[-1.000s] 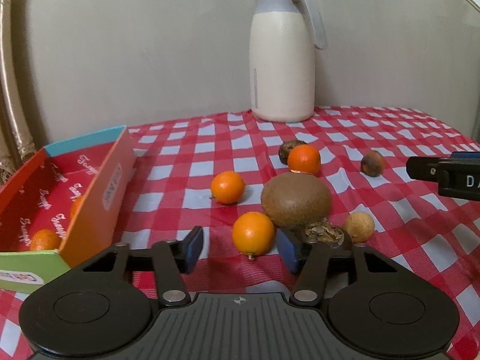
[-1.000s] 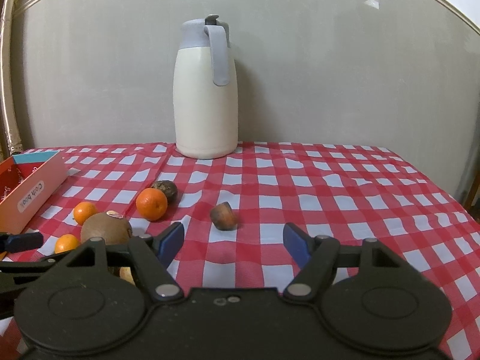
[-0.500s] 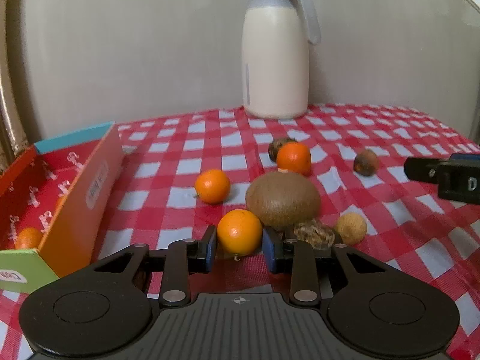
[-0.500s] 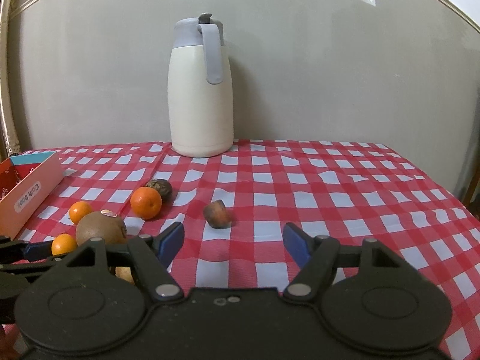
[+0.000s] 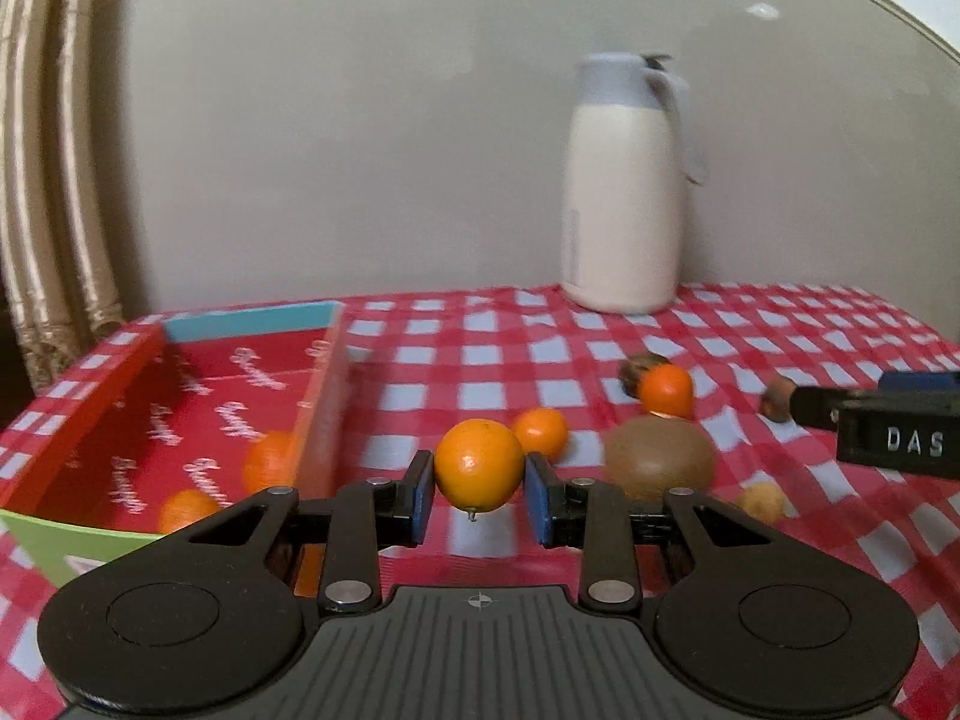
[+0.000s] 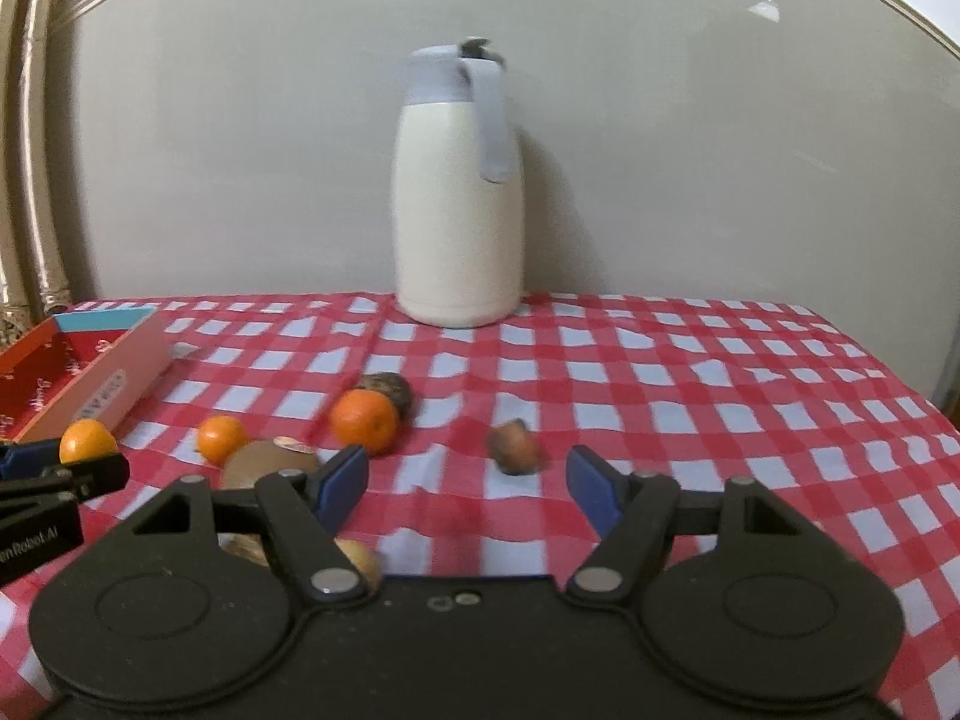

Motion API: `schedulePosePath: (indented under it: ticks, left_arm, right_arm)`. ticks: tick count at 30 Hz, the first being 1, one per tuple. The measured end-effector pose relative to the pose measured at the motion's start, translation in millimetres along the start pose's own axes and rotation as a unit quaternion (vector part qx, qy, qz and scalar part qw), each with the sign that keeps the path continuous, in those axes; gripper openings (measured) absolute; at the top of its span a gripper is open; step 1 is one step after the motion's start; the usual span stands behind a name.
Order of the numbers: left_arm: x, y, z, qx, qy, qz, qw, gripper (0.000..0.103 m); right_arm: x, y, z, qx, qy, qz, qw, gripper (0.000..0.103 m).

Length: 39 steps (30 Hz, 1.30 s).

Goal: Organize fruits
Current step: 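Carry the small tangerine with the left gripper into the red box and open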

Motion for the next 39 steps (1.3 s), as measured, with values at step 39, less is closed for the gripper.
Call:
schedulePosePath:
  ticks: [39]
  left_arm:
    - [16,6,127,-0.081,-0.117,0.013,0.9897,0.058]
  right_arm:
    - [3,0,57,-0.032,-0.035,0.009,0.999,0.074]
Point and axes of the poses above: each gripper's, at about its wrist camera, not at the fingertips, and x roughly the way its jaws point, z to its left, y to its underside, the point moved 1 cm from there along x, roughly the way its jaws point, and after that the axes turned 2 degrees about z, right-handed, at the moved point
